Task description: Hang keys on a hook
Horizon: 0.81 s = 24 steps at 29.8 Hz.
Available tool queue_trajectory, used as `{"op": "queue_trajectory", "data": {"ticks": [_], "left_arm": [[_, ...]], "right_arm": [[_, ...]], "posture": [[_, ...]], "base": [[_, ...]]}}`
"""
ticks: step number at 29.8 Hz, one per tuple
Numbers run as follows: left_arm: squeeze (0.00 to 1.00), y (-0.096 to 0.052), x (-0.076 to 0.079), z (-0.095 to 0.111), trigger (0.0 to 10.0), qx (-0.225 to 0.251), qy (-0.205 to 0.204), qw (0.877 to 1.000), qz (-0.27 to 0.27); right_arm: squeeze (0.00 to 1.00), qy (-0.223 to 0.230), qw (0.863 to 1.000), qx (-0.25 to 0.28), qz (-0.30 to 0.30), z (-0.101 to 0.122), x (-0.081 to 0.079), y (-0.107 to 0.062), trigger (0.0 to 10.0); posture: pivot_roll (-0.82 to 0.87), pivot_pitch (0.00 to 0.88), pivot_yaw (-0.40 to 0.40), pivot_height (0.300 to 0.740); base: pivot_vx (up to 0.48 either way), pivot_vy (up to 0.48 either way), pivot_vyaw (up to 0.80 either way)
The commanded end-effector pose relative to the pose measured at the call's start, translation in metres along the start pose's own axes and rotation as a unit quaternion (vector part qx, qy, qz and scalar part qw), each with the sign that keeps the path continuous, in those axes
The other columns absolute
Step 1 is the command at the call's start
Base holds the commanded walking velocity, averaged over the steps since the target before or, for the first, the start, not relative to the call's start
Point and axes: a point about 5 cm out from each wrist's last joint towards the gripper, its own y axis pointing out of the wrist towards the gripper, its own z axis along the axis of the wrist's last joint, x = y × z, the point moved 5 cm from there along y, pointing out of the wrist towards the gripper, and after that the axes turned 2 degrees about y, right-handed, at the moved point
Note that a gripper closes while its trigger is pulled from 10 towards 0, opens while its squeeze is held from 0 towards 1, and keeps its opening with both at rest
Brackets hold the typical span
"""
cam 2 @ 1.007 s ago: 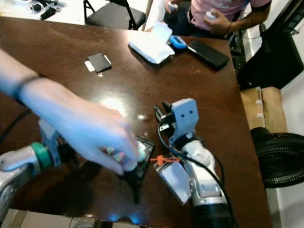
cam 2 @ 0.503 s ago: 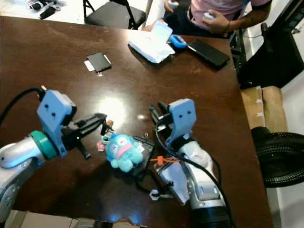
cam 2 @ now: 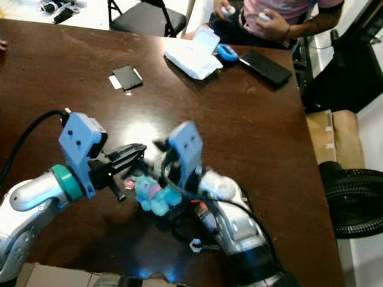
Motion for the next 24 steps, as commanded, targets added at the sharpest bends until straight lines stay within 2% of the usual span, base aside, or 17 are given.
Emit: {"op": "queue_trajectory", "data": {"ticks": [1,2,3,4,6,7,10,13,15,20,23,24], "left_arm": [[0.00,0.000,0.007,0.006,10.0,0.011,-0.010,1.000,-0.017],[0.00,0.000,0.007,0.006,10.0,0.011,-0.010,1.000,-0.017],[0.00,0.003,0.009,0.011,10.0,0.022,-0.017,0.999,-0.022],[0.00,0.010,0.009,0.022,10.0,0.041,-0.025,0.998,-0.027],[0.00,0.013,0.009,0.025,10.0,0.046,-0.027,0.998,-0.027],[0.00,0.017,0.008,0.028,10.0,0.052,-0.027,0.998,-0.031],[0.00,0.025,0.007,0.032,10.0,0.056,-0.020,0.997,-0.039],[0.00,0.026,0.007,0.033,10.0,0.056,-0.019,0.997,-0.040],[0.00,0.034,0.000,0.041,10.0,0.066,-0.008,0.997,-0.037],[0.00,0.035,-0.003,0.044,10.0,0.068,-0.007,0.997,-0.032],[0.00,0.034,-0.004,0.044,10.0,0.067,-0.009,0.997,-0.027],[0.00,0.034,-0.004,0.044,10.0,0.067,-0.009,0.997,-0.027]], "right_arm": [[1.00,0.006,1.000,-0.005,0.014,-0.001,-0.007,-0.009,10.0],[1.00,0.006,1.000,-0.005,0.014,-0.001,-0.007,-0.009,10.0],[1.00,0.007,1.000,-0.010,0.001,-0.003,-0.005,-0.018,10.0],[0.03,0.012,0.999,-0.012,-0.042,-0.006,0.007,-0.029,10.0],[0.03,0.016,0.998,-0.012,-0.057,-0.008,0.012,-0.032,10.0],[0.00,0.021,0.997,-0.011,-0.067,-0.009,0.015,-0.034,10.0],[0.00,0.035,0.996,-0.014,-0.075,-0.013,0.017,-0.035,10.0],[0.00,0.038,0.996,-0.020,-0.072,-0.013,0.015,-0.036,10.0],[0.00,0.063,0.995,-0.043,-0.062,-0.025,0.011,-0.035,10.0],[0.00,0.075,0.994,-0.059,-0.054,-0.030,0.010,-0.035,10.0],[0.00,0.076,0.995,-0.068,0.006,-0.029,-0.003,-0.031,10.0],[0.00,0.076,0.995,-0.068,0.006,-0.029,-0.003,-0.031,10.0]], "posture": [[0.01,0.196,0.051,0.740],[0.01,0.196,0.051,0.740],[0.00,0.197,0.055,0.740],[-0.02,0.191,0.072,0.740],[-0.02,0.191,0.072,0.740],[-0.02,0.192,0.081,0.740],[-0.03,0.189,0.087,0.740],[-0.03,0.189,0.087,0.740],[-0.01,0.185,0.090,0.740],[-0.01,0.184,0.089,0.740],[-0.01,0.184,0.084,0.740],[-0.01,0.184,0.084,0.740]], "base": [[0.000,0.000,0.00],[0.000,0.000,0.00],[0.000,0.000,0.00],[0.000,0.000,0.00],[0.000,0.000,0.00],[0.000,0.000,0.00],[0.000,0.000,0.00],[0.000,0.000,0.00],[0.000,0.000,0.00],[0.000,0.000,0.00],[0.000,0.000,0.00],[0.000,0.000,0.00]]}}
